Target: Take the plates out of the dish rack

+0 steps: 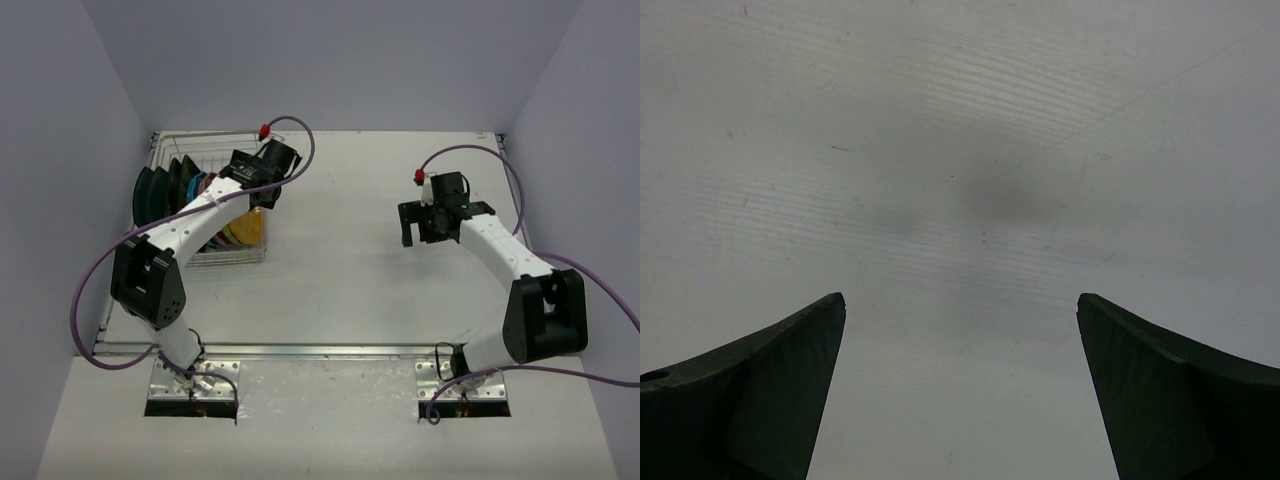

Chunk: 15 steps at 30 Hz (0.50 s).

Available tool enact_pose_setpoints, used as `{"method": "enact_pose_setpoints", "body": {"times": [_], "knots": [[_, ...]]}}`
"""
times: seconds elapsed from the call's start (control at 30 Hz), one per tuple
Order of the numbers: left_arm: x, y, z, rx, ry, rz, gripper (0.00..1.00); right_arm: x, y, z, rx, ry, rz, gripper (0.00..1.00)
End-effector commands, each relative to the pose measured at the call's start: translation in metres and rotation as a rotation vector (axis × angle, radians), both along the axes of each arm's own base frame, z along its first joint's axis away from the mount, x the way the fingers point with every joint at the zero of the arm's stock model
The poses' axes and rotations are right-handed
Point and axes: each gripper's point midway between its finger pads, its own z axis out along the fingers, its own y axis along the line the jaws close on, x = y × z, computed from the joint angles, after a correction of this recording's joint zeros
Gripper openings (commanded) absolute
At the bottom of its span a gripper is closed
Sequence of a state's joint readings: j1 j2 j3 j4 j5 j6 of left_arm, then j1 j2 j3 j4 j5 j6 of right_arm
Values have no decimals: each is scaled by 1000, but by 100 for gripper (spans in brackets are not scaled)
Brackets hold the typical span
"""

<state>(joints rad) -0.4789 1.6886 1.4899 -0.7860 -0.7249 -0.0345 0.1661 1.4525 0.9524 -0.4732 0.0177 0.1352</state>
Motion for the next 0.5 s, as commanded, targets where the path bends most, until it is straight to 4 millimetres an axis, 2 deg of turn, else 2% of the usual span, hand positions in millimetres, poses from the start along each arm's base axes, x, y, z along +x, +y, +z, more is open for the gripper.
{"method": "enact_pose_setpoints", "body": {"times": [0.0,0.17,0.37,0.47], "knots": [[4,5,16,-8,-64,20,70,11,3,14,13,-50,-2,99],[6,11,4,-27,-23,34,70,11,3,14,12,-50,0,99],[10,32,-23,-56,65,96,70,12,3,14,12,-47,-2,99],[10,34,-31,-59,87,91,69,12,4,15,12,-50,-1,99]]}}
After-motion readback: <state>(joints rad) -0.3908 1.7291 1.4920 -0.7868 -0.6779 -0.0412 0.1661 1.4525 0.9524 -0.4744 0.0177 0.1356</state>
